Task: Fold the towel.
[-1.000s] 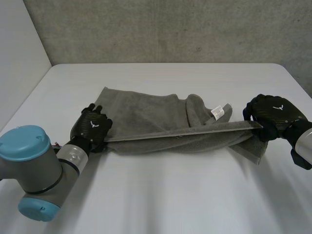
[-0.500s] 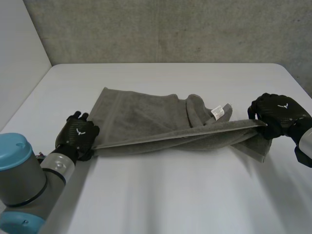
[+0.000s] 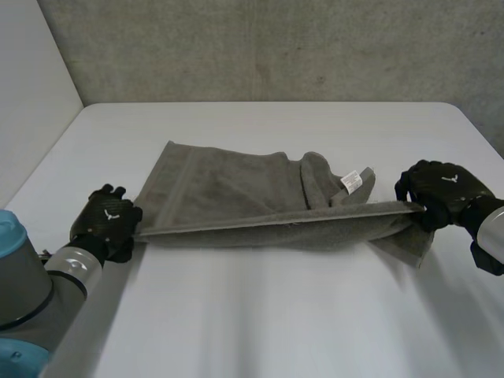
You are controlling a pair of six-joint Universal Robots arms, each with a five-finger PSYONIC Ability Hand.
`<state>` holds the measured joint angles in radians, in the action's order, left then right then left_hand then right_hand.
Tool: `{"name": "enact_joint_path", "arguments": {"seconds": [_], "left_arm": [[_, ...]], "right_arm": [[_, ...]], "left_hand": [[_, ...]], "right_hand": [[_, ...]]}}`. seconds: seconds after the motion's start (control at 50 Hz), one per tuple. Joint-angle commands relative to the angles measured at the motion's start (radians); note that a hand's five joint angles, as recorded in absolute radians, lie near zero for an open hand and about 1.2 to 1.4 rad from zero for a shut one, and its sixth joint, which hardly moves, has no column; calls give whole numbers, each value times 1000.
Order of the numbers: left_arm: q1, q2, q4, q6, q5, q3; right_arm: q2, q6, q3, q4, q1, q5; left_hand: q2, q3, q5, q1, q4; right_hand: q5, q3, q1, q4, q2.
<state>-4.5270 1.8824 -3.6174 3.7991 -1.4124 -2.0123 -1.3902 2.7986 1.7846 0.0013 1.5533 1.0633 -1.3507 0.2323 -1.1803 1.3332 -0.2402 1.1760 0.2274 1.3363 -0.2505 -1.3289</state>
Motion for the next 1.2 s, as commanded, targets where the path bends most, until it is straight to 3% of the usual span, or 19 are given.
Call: {"name": "enact_joint_path", "arguments": {"seconds": [0.02,0.04,0.08,0.28,0.48,0.52,0.62,0.7,0.74,0.88,1.04,1.2], "left_arm": [[-46,-13,-4,-1,7,9],[-56,-13,-4,-3,7,12],[-66,-13,-6,-4,7,17],[-112,-26,-3,-88,12,37],[-113,-39,-1,-95,12,37],[-115,-42,0,-96,12,38],[-124,-113,3,-98,12,29],[-115,-200,6,-119,13,23],[-104,-325,23,-192,27,29],[-98,-494,85,-365,69,84],[-98,-462,117,-388,81,64],[-113,-365,117,-381,86,52]], "right_arm": [[79,-114,-20,68,-2,20],[79,-114,-21,68,-2,20],[111,-145,-25,71,-5,52],[168,-62,-31,65,2,92],[180,-36,-33,65,19,90],[180,-39,-43,74,16,84],[143,-70,-70,115,13,78],[22,-159,-86,213,13,58],[-132,-208,-119,285,19,24],[-276,-197,-188,286,27,29],[-187,-238,-194,292,114,47],[-89,-493,-171,298,136,136]], "left_hand": [[-46,-58,-41,63,66],[-46,-58,-41,63,66],[-46,-58,-41,63,66],[-46,-58,-41,63,66],[-46,-58,-41,63,66],[-46,-58,-41,63,66],[-46,-58,-41,63,66],[-46,-58,-41,63,66],[-46,-58,-41,63,66],[-46,-58,-41,63,66],[-46,-58,-41,63,66],[-46,-58,-41,63,66]], "right_hand": [[-91,-53,-76,76,69],[-91,-53,-77,76,70],[-357,-53,-343,76,335],[-532,-53,-517,76,510],[-388,-53,-373,76,366],[43,-53,57,76,-65],[46,-53,60,76,-67],[46,-53,60,76,-67],[46,-53,60,76,-67],[46,-53,60,76,-67],[46,-53,60,76,-67],[46,-53,60,76,-67]]}}
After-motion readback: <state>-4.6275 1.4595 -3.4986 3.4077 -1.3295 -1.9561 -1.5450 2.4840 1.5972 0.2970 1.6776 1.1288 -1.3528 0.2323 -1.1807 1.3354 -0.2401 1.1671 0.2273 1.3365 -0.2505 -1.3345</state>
